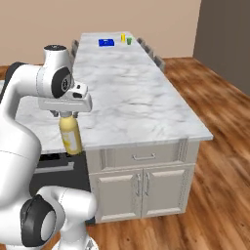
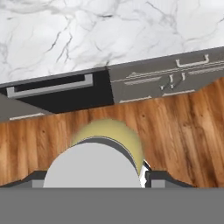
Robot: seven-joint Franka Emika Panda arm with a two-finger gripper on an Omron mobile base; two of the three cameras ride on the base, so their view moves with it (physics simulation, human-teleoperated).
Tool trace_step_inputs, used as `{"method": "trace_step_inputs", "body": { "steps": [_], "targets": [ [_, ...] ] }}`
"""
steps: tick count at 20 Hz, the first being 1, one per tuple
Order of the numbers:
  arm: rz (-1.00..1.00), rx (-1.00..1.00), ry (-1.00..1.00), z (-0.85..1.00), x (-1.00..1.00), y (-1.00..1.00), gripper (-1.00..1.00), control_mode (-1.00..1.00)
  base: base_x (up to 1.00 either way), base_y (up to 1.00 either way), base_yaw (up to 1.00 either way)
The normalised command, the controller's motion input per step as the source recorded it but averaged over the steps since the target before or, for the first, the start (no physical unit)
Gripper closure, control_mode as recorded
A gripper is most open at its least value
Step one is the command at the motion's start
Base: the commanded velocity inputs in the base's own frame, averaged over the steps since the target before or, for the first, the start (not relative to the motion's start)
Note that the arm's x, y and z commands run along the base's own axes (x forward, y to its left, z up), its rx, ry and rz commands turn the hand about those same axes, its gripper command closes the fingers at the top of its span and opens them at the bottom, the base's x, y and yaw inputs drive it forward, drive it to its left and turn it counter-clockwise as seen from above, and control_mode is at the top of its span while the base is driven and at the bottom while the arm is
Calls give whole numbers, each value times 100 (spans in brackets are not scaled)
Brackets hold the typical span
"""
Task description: Place the drinks on the dining counter in a tight cluster.
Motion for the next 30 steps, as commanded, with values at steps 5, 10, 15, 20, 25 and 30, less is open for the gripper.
{"method": "trace_step_inputs", "body": {
  "steps": [5, 10, 15, 20, 25, 30],
  "targets": [
    [0, 0, 0, 0, 0, 0, 100, 100, 71, -100, 0],
    [0, 0, 0, 0, 0, 0, 100, 100, 74, -100, 0],
    [0, 0, 0, 0, 0, 0, 100, 100, 76, -100, 1],
    [0, 0, 0, 0, 0, 0, 100, 100, 77, -100, 1],
    [0, 0, 0, 0, 0, 0, 100, 100, 79, -100, 4],
    [0, 0, 0, 0, 0, 0, 100, 100, 80, -100, 7]
  ]
}}
